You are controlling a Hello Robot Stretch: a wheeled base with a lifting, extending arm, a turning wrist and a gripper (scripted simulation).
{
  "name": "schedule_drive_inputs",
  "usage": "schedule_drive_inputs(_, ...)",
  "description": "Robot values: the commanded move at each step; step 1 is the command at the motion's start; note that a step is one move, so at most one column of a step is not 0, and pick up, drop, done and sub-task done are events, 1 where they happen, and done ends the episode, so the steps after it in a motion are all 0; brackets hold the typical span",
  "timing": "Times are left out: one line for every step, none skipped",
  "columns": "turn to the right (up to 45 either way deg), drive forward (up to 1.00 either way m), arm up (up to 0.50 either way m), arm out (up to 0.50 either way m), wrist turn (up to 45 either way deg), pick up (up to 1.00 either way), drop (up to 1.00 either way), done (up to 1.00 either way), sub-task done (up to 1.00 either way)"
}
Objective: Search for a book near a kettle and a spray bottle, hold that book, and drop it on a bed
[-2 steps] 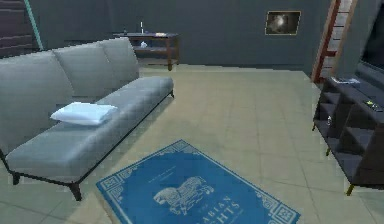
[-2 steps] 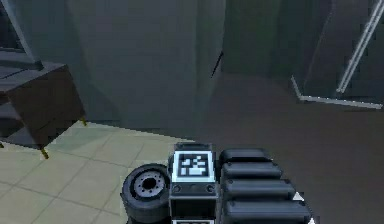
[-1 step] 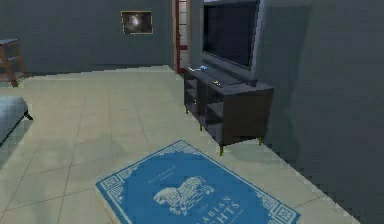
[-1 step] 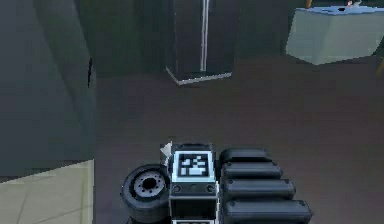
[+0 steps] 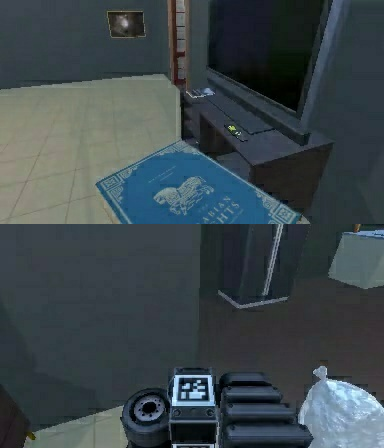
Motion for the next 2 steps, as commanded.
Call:
schedule_drive_inputs(6.0,0.00,0.00,0.00,0.0,0.00,0.00,0.00,0.00)
schedule_drive_inputs(0.0,0.35,0.00,0.00,0.0,0.00,0.00,0.00,0.00)
